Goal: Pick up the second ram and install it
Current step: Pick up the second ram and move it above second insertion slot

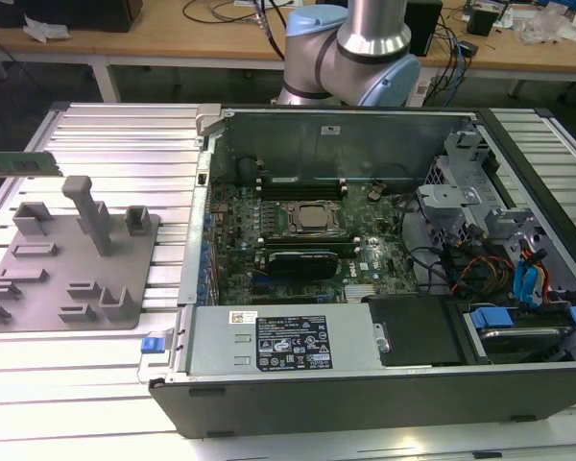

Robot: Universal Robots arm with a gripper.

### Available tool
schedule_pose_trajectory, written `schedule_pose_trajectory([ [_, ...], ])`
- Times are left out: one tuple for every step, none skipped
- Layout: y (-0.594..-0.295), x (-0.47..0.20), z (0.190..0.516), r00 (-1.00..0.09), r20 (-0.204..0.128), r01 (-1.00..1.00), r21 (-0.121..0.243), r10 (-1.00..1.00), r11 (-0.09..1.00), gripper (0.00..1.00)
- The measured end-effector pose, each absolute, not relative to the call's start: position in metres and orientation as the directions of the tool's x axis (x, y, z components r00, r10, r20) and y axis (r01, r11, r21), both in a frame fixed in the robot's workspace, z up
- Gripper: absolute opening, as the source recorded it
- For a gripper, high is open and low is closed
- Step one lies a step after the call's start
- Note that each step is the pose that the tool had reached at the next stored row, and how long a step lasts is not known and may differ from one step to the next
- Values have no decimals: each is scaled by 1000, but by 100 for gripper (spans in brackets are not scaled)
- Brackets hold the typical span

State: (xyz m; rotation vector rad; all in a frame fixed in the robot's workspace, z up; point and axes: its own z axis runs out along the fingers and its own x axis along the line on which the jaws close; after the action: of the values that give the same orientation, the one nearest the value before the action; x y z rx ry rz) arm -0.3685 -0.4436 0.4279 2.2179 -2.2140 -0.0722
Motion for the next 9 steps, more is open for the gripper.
schedule_pose_trajectory([
  [-444,-366,428,1,-28,-999,37,-1000,-2,9],
  [-444,-361,428,1,-28,-999,37,-1000,-2,9],
  [-444,-358,428,1,-28,-999,37,-1000,-2,9],
  [-444,-355,428,1,-28,-999,37,-1000,-2,9],
  [-444,-348,428,1,-28,-999,37,-1000,-2,9],
  [-444,-340,428,1,-28,-999,37,-1000,-2,9],
  [-444,-335,428,1,-28,-999,37,-1000,-2,9],
  [-444,-324,428,1,-28,-999,37,-1000,-2,9],
  [-444,-316,427,1,-28,-999,37,-1000,-2,9],
])
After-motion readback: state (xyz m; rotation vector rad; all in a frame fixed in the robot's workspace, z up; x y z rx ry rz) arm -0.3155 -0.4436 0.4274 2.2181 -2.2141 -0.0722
